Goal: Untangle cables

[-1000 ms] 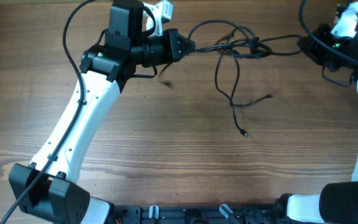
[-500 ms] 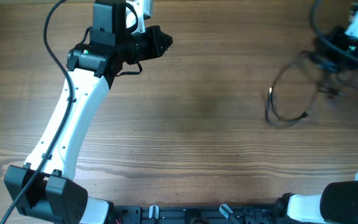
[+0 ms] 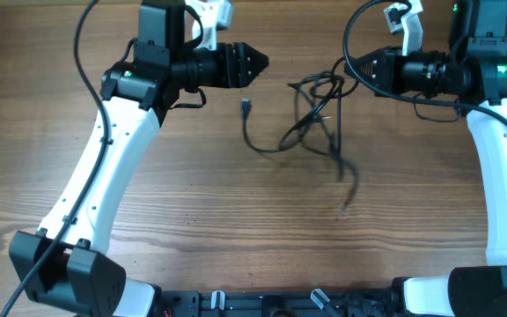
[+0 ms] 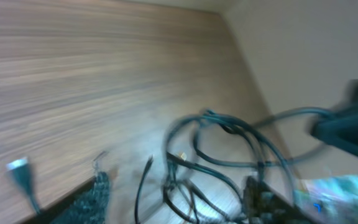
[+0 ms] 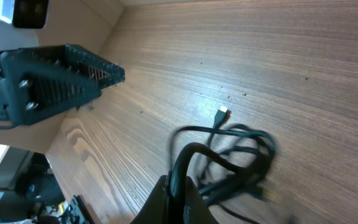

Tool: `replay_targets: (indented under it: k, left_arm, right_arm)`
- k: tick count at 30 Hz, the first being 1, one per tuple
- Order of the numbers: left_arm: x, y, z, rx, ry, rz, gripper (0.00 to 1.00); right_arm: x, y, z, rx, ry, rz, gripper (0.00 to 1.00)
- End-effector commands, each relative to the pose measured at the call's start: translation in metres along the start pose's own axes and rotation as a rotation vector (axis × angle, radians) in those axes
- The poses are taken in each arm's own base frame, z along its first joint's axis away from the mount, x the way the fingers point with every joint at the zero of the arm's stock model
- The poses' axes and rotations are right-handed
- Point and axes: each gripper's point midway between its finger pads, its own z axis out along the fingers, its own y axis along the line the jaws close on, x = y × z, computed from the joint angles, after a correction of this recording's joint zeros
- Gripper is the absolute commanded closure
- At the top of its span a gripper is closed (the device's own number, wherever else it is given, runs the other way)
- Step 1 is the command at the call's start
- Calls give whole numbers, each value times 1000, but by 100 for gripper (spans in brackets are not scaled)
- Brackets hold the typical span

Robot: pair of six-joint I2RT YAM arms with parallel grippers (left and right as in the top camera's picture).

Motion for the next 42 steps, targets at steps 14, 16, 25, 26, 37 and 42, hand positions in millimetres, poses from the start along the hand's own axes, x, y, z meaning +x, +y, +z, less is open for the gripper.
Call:
replay_targets:
  k: [14, 16, 25, 26, 37, 42]
  left_arm:
    - [50, -12, 94, 158, 194, -86, 28]
    - [57, -1, 112, 61, 193, -145, 29]
    - [65, 10, 137, -70, 159, -332, 44]
    - [64, 10, 138, -79, 148, -339, 57]
    - [21, 63, 87, -286, -5, -227, 96]
    - [-23, 27, 24, -238, -151, -121, 96]
  right_arm:
    - [-1, 12, -5, -35, -10, -35, 96]
    - [-1, 12, -5, -35, -10, -36, 96]
    - [-1, 11, -5, -30, -9, -27, 96]
    - [-1, 10, -5, -26, -9, -25, 96]
    - [17, -96, -40, 639, -60, 424, 96]
    - [26, -134, -65, 907, -98, 491, 96]
